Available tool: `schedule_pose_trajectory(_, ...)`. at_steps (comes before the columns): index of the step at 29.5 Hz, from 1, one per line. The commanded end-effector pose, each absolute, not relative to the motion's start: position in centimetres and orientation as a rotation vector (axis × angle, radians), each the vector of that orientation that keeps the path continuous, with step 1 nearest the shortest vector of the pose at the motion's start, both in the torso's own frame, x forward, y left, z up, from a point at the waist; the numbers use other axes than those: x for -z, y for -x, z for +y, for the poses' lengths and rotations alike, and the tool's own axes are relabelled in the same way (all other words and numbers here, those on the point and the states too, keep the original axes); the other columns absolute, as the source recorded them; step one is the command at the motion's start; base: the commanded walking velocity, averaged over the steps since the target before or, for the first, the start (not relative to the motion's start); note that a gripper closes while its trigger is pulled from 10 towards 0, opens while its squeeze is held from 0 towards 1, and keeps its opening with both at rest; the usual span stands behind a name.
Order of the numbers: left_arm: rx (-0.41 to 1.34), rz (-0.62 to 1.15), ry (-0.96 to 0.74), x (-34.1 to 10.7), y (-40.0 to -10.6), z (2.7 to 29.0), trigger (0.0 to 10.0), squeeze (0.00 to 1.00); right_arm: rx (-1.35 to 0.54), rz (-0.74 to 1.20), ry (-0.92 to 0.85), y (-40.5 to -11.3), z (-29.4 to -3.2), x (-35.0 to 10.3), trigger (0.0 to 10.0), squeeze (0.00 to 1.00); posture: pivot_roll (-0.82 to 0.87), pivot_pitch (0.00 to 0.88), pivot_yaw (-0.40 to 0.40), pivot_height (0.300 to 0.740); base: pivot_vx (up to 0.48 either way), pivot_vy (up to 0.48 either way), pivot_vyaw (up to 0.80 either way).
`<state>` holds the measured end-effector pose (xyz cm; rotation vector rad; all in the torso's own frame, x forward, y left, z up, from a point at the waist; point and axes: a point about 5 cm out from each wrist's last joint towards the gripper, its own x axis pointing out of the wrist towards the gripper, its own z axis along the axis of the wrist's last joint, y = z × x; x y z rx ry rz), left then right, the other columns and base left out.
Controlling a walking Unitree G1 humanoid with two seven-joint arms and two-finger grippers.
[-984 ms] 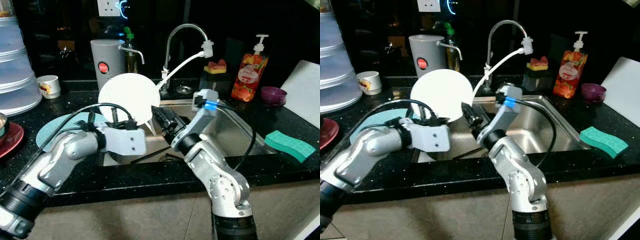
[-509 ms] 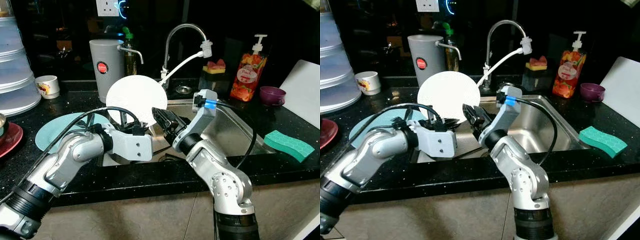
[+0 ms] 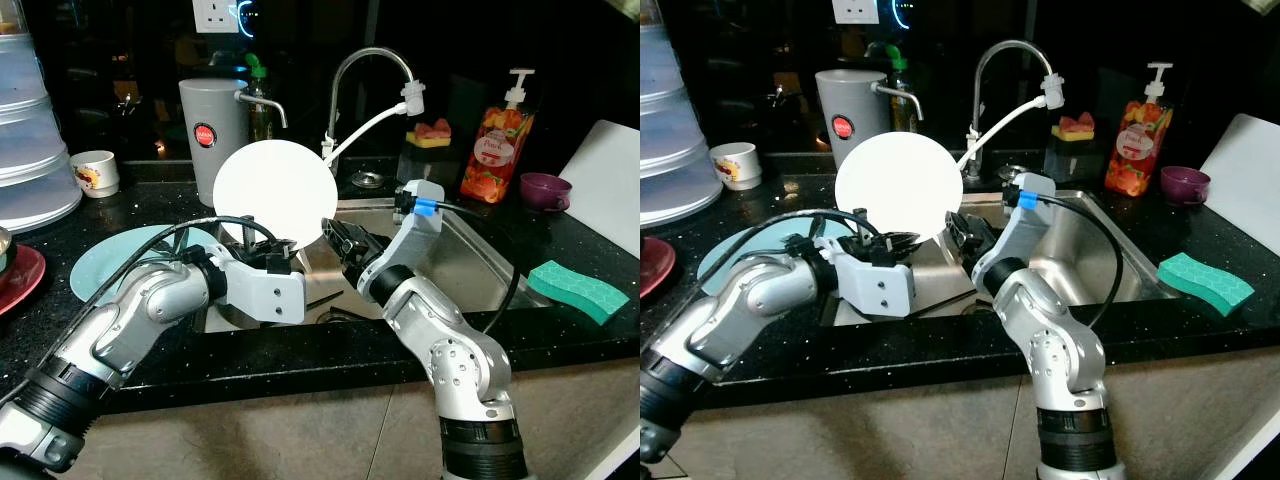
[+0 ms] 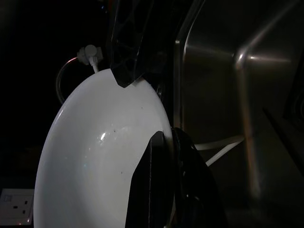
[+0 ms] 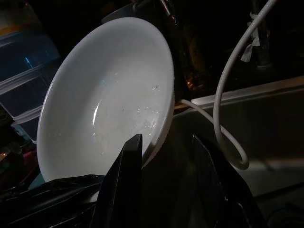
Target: Kitchen organization
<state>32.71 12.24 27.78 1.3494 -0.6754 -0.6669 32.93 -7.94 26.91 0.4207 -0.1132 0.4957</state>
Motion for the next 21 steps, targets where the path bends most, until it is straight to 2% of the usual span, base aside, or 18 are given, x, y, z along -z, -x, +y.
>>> schedule_pose_trajectory(1, 0.647, -0.715, -1.344, -28.5, -32.6, 12.2, 10.0, 0.00, -0.499, -0.106, -0.416, -32.9, -7.9, -26.7, 10.0, 0.00, 0.09, 0.049, -0.043, 0.740, 0.000, 0.000, 0.00)
schedule_pose_trajectory(7, 0.785, -0.757, -1.283, -27.2, -31.3, 10.6, 10.0, 0.00, -0.582, -0.069, -0.565, -32.8, -7.1, -26.3, 10.0, 0.00, 0.09, 0.044, -0.047, 0.740, 0.000, 0.000, 0.00)
schedule_pose_trajectory(14, 0.851, -0.784, -1.270, -26.3, -30.3, 9.6, 10.0, 0.00, -0.608, -0.030, -0.594, -32.7, -6.9, -25.8, 10.0, 0.00, 0.09, 0.041, -0.048, 0.740, 0.000, 0.000, 0.00)
schedule_pose_trajectory(15, 0.851, -0.784, -1.271, -26.3, -30.3, 9.6, 10.0, 0.00, -0.604, -0.023, -0.592, -32.7, -6.9, -25.7, 8.0, 0.00, 0.09, 0.041, -0.048, 0.740, 0.000, 0.000, 0.00)
schedule_pose_trajectory(16, 0.842, -0.781, -1.274, -26.3, -30.5, 9.7, 10.0, 0.00, -0.594, -0.016, -0.590, -32.8, -7.0, -25.5, 0.0, 0.00, 0.09, 0.040, -0.049, 0.740, 0.000, 0.000, 0.00)
schedule_pose_trajectory(21, 0.816, -0.767, -1.285, -26.5, -30.8, 10.0, 10.0, 0.00, -0.580, -0.025, -0.604, -33.0, -7.2, -25.6, 0.0, 0.00, 0.09, 0.041, -0.049, 0.740, 0.000, 0.000, 0.00)
